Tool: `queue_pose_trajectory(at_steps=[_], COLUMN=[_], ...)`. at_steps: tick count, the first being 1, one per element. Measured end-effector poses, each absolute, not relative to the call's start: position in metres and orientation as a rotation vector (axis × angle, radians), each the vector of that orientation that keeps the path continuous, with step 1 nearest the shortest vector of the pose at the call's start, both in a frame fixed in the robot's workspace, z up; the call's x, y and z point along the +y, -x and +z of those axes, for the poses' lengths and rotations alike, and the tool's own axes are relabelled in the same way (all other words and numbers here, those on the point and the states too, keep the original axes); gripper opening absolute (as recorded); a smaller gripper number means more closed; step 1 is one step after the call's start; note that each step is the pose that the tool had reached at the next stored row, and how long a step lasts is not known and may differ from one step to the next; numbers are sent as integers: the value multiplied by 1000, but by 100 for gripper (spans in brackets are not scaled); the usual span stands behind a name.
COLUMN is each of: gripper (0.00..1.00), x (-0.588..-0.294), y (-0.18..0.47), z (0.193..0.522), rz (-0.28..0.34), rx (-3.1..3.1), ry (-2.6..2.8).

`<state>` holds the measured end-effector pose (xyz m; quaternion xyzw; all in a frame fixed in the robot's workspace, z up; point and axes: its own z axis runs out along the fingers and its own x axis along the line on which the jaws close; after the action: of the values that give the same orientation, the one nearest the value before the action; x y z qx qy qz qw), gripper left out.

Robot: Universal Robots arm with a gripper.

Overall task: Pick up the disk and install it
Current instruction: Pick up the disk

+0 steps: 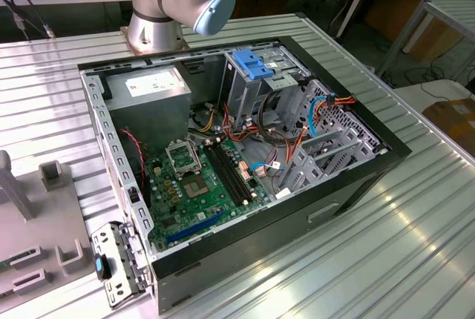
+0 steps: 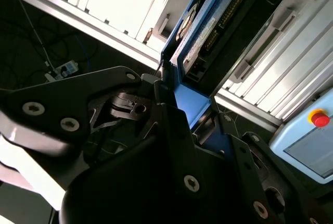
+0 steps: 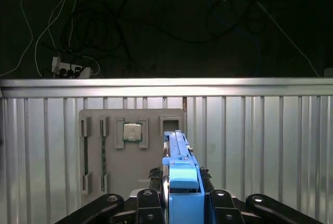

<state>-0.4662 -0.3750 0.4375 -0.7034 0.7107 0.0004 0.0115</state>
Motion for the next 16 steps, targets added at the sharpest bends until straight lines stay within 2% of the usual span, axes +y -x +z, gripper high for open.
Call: queue_pose_trajectory(at_steps=[16], gripper=[37], x=[-375], y=[466], z=[475], rz=[9], rx=[2220], ry=[2197])
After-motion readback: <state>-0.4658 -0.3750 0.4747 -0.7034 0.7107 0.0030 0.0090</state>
